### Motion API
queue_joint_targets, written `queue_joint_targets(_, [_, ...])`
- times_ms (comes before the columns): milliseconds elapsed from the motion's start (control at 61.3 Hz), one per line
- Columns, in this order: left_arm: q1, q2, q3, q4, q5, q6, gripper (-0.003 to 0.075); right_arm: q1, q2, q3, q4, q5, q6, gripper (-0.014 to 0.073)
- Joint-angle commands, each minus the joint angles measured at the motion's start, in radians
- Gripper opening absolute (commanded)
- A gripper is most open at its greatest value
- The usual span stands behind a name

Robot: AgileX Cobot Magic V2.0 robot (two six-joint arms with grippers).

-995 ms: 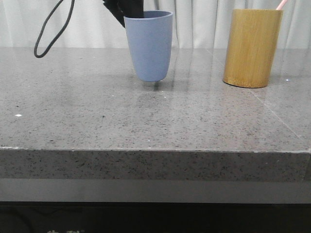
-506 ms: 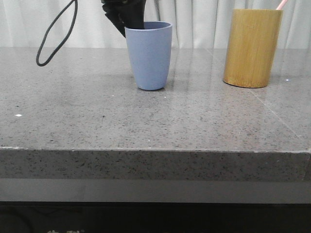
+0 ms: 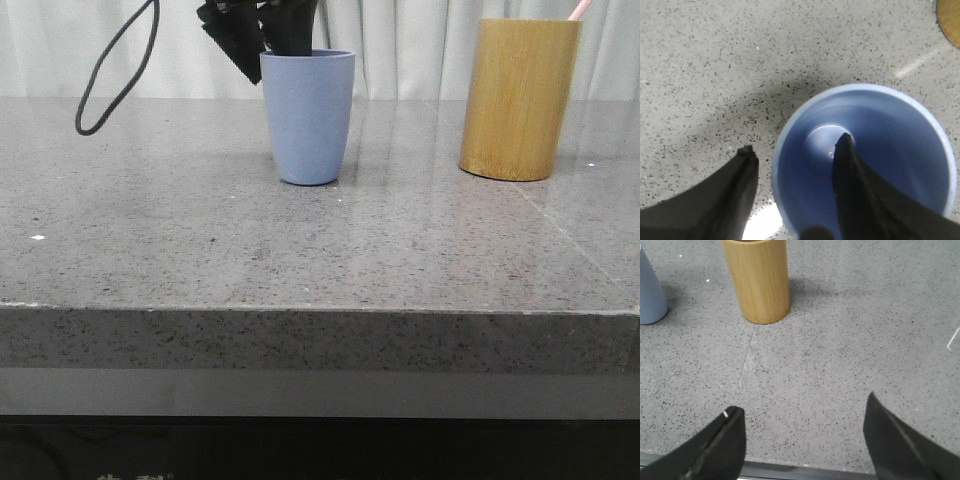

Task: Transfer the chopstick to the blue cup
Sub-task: 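Open the left gripper and lift it away from the blue cup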

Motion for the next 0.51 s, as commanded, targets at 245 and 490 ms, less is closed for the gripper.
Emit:
queue_joint_targets(245, [-0.007, -0.227, -0.016, -0.012, -0.006, -0.01, 0.0356, 0.0, 0.035, -0.026, -0.019, -0.127, -0.003, 0.0518])
queue_joint_targets(490, [0.002, -0.409, 0.081, -0.012, -0.006, -0.032, 0.0356, -0.059, 0.177, -0.066, -0.018, -0.152, 0.068, 0.0518])
